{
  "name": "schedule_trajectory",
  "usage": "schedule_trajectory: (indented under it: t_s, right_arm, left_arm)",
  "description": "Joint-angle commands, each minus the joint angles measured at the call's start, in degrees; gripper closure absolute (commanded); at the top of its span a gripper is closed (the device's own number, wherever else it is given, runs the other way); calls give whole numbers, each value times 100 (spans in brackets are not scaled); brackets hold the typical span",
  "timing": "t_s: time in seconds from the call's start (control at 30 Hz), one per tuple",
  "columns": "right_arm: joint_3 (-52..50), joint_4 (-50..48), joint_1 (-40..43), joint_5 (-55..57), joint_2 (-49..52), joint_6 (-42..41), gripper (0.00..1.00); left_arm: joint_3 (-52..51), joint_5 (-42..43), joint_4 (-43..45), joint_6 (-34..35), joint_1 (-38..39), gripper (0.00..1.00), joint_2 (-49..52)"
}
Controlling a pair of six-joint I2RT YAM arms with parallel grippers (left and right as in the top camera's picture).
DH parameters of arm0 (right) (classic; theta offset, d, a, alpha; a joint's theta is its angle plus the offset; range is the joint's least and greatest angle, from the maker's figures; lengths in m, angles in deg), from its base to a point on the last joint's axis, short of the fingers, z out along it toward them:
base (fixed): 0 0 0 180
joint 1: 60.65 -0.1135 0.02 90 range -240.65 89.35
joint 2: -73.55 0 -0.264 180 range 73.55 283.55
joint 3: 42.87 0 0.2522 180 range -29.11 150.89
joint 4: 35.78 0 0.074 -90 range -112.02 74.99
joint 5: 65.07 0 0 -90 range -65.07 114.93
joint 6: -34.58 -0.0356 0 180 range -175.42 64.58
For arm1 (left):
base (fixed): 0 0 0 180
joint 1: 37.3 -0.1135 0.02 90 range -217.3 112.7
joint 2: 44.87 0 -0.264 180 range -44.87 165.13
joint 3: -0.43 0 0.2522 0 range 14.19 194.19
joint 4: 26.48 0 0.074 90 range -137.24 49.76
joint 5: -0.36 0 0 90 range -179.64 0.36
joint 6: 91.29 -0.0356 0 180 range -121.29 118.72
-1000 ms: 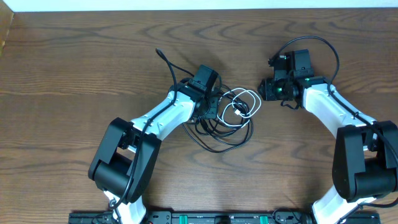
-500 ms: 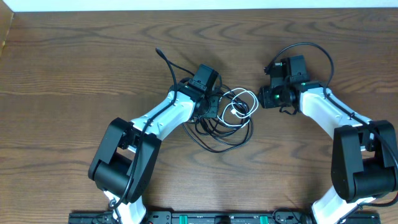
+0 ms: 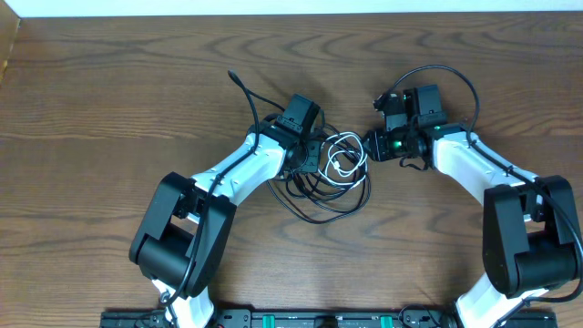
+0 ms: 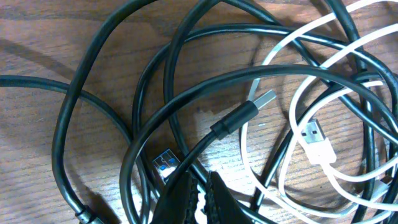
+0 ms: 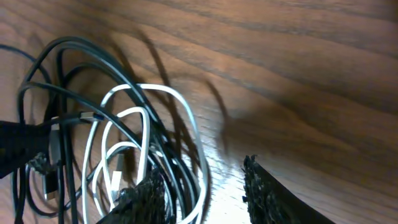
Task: Untangle cables
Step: 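Grasp the white cable loops with the right gripper beside the left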
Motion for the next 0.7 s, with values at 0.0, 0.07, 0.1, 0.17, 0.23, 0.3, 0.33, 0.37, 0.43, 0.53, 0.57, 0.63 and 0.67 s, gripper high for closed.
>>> schedule_trajectory:
  t_s: [0.0, 0.07, 0.1, 0.17, 0.23, 0.3, 0.33, 0.37, 0.43, 0.53, 0.57, 0.63, 0.67]
  right_arm:
    - [-31, -11, -105, -160, 52, 26, 58]
    - [-33, -11, -129, -157, 52, 24, 58]
    - [-33, -11, -140, -157, 52, 24, 58]
    - [-33, -13, -166, -151, 52, 24, 57]
    - [-33, -13, -188, -129, 52, 24, 53]
    - [-33, -9, -212, -44, 52, 0, 50]
    - [-35, -9, -219, -17, 52, 2, 46]
    - [-37, -11, -223, 17, 52, 2, 44]
    - [-42, -13, -229, 39, 52, 2, 43]
    - [-42, -15, -238, 37, 52, 2, 41]
    - [-42, -13, -247, 39, 52, 4, 39]
    - [-50, -13, -269, 39, 52, 4, 37]
    - [-61, -24, -280, 39, 52, 4, 36]
  left_arm:
    - [-46, -35, 13, 28, -11, 92, 44]
    - [-46, -35, 26, 28, -11, 92, 44]
    - [-46, -35, 31, 28, -11, 92, 44]
    - [-46, -35, 33, 28, -11, 92, 44]
    - [-46, -35, 28, 28, -11, 92, 44]
    - [-46, -35, 31, 28, -11, 92, 44]
    - [-46, -35, 31, 28, -11, 92, 44]
    - [-46, -35, 31, 28, -11, 92, 44]
    - [-46, -35, 28, 28, -11, 92, 44]
    - [-46, -35, 31, 28, -11, 92, 44]
    - [-46, -35, 31, 28, -11, 92, 44]
    - [-46, -35, 28, 28, -11, 92, 44]
    - [-46, -35, 28, 28, -11, 92, 44]
